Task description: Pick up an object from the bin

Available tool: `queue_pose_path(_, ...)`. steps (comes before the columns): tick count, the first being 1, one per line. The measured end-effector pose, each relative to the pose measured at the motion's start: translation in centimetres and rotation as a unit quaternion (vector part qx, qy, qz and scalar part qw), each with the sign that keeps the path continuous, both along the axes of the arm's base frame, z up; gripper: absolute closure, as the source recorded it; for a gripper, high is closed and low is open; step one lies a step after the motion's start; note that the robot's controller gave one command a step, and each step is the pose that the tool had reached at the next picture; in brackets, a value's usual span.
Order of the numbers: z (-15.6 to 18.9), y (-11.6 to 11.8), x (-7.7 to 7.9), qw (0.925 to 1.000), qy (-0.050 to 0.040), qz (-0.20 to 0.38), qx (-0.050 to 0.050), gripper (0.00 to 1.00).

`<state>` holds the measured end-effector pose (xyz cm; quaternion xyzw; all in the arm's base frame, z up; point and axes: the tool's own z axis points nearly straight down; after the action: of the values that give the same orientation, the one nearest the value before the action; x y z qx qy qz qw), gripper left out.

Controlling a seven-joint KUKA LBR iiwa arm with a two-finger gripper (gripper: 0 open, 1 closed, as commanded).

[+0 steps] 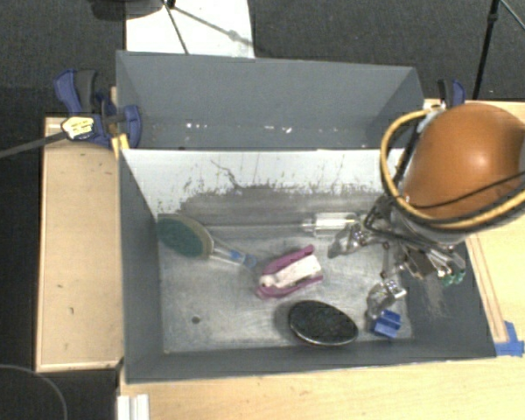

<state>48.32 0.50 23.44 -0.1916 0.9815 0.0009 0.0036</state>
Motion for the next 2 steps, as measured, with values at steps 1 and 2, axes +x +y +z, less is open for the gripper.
queue_pose_path(1,-14.13,6.76,1.38,0.9846,-0.0085,0.175,-0.002,0.00)
queue_pose_path(2,-14.15,7.11,1.48,0.9840,-0.0106,0.178,0.000,1.00)
